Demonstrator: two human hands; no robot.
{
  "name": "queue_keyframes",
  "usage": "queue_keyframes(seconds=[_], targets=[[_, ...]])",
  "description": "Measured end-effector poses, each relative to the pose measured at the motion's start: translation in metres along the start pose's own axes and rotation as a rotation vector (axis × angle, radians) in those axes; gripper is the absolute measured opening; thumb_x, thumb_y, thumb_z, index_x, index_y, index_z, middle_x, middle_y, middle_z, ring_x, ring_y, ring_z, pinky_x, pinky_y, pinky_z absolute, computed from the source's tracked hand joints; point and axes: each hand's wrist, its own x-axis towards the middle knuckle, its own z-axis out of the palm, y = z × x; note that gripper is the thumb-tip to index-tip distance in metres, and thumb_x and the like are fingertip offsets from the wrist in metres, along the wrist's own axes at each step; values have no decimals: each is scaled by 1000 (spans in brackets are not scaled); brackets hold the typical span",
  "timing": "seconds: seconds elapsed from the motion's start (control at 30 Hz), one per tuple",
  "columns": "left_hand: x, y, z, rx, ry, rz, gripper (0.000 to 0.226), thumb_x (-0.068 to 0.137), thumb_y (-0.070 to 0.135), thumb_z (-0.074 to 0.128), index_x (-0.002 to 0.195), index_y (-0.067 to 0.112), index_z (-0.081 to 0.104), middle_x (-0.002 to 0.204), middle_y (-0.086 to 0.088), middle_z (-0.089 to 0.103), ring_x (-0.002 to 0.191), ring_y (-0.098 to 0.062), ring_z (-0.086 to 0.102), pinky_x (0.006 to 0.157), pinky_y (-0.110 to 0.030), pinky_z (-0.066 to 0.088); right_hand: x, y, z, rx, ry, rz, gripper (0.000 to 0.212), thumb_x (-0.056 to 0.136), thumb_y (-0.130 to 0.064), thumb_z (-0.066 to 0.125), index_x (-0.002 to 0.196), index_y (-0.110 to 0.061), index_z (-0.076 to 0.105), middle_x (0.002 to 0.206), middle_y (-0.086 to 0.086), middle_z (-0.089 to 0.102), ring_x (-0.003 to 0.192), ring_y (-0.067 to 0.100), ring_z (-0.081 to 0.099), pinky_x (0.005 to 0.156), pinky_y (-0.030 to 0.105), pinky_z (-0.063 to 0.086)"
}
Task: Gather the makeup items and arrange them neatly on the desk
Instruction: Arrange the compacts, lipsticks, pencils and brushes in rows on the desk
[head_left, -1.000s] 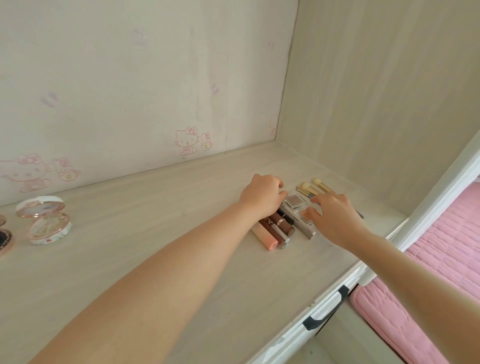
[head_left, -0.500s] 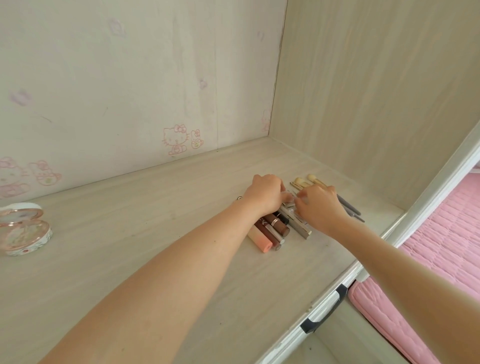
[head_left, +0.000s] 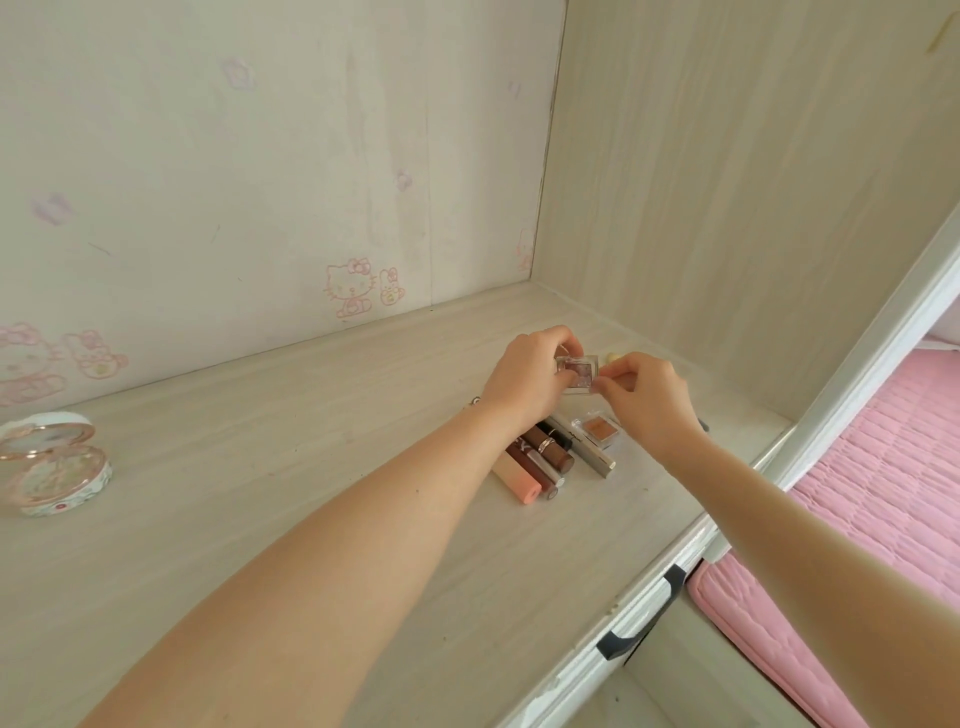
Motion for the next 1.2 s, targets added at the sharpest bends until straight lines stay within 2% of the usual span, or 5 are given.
queue_keyframes(seconds=[0.2,0.3,0.7,0.93,1.2], targets=[[-27,8,-30,-186,44,-13,23,81,9,72,101,18,69,98,6,70,91,-8,64,78,-15,47,-26,-18,-6,143,-21,-44,16,91,-18,59,106,-21,66,91,-3,70,75,5,60,57,14,40],[-48,9,-47,-230,80,-65,26,81,12,73,106,18,68,98,7,68,85,-5,63,70,-7,45,-43,-32,-4,147,-41,-92,18,90,-17,60,105,-18,71,94,-3,71,88,10,65,78,24,50],[-154,-2,-121,-673,182,-389,20,83,12,73,100,2,69,97,-13,74,88,-18,68,89,-33,56,-121,-90,23,190,-164,-238,16,87,-24,65,101,-30,67,81,-13,71,79,5,64,58,18,41],[-217,-17,-163,-788,253,-475,22,85,6,69,103,-6,64,96,-19,73,82,-27,72,81,-37,59,-169,-120,51,39,-271,-442,36,90,-24,60,125,-35,55,88,-19,67,81,-15,54,75,6,40],[-277,-34,-203,-734,344,-559,23,84,10,71,102,-4,66,95,-17,73,80,-27,72,77,-36,59,-208,-145,98,-60,-340,-737,58,87,-32,66,140,-26,43,130,-9,50,117,13,49,96,29,44]])
